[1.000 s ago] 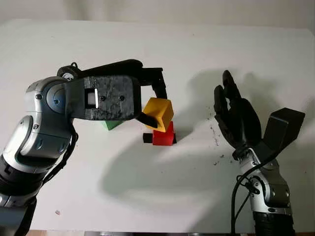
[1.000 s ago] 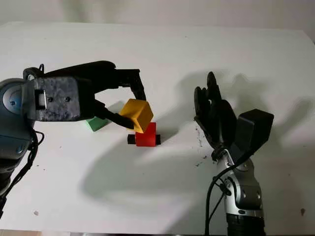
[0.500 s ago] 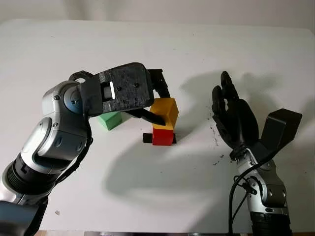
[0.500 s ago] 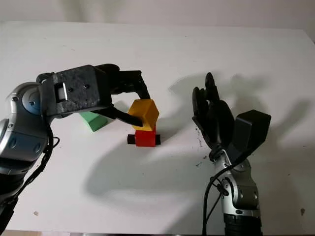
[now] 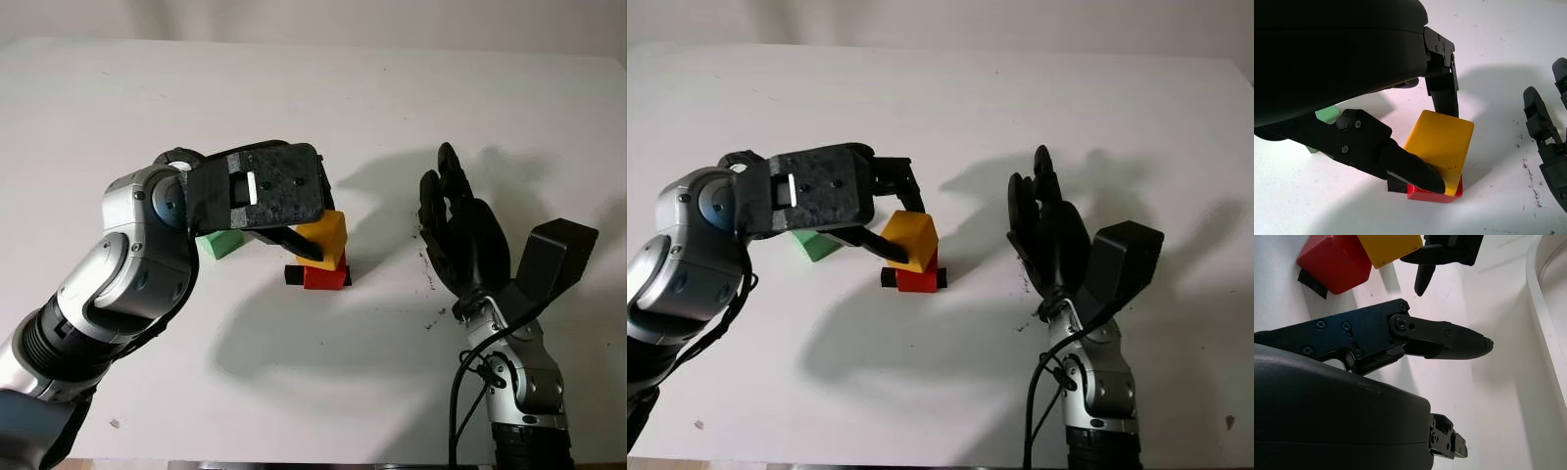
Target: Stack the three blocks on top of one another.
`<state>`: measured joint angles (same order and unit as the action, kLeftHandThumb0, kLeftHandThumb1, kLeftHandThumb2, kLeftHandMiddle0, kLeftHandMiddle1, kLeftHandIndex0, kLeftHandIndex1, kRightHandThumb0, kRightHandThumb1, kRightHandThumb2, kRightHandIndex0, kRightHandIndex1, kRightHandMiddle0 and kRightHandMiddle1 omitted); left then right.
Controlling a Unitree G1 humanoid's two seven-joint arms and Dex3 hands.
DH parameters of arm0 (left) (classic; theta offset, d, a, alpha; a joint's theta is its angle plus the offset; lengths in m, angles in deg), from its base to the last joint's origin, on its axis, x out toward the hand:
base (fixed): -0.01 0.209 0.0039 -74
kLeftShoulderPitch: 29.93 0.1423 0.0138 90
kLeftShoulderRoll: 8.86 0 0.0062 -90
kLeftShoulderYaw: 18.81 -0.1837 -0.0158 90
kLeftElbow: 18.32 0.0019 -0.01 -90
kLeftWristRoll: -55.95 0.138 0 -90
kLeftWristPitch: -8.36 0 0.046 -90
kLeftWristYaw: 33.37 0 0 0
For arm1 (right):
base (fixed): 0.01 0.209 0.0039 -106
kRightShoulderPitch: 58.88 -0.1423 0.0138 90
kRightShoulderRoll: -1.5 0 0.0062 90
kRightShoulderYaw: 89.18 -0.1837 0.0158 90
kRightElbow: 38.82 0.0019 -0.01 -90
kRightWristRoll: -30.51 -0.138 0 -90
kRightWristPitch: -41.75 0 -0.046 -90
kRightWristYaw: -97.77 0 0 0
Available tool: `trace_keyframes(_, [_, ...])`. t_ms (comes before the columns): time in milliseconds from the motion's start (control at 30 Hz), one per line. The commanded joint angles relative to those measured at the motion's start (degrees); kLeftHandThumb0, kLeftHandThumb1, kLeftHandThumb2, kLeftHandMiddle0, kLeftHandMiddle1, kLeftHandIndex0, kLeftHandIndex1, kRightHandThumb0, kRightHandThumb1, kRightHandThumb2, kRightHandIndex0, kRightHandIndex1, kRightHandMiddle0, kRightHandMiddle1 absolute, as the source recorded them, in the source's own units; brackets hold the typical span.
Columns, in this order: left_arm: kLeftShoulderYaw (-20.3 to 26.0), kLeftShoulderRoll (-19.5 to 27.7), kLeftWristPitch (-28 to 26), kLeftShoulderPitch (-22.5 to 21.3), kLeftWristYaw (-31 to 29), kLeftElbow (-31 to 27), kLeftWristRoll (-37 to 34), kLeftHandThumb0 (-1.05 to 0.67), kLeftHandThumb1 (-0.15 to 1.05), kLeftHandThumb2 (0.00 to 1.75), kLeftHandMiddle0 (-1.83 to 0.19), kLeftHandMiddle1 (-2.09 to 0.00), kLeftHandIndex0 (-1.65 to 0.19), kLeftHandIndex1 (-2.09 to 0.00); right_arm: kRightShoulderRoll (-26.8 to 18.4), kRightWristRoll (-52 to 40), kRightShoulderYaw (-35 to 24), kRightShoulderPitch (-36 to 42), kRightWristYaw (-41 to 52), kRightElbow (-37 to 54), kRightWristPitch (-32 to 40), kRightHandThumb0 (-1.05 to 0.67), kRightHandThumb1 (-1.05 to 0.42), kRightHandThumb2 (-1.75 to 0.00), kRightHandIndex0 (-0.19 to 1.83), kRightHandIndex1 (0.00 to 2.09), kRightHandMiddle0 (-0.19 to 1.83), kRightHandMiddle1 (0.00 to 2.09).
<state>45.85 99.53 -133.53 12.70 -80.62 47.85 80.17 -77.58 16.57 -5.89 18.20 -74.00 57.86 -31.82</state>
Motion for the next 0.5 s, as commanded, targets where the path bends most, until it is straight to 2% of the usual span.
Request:
trace_keyframes(0, [-0.7, 0.2, -0.1, -1.5, 0.0, -0.3, 0.6, -0.33, 1.05, 0.12, -0.19, -0.05, -0.21, -1.73, -0.1, -0.1, -0.3, 0.6, 0.1, 0.1, -0.9, -0.64, -1.05, -0.54, -0.19, 0.00, -0.19, 0.00])
trace_keyframes(467, [0.2, -1.7, 0.6, -0.5, 1.8, -0.2, 0.3, -0.32, 1.05, 0.11, -0.24, -0.06, -0.24, -1.70, 0.1, 0.2, -0.2, 0.7, 0.1, -0.1, -1.4, -0.63, -1.05, -0.54, -0.19, 0.00, -0.19, 0.00])
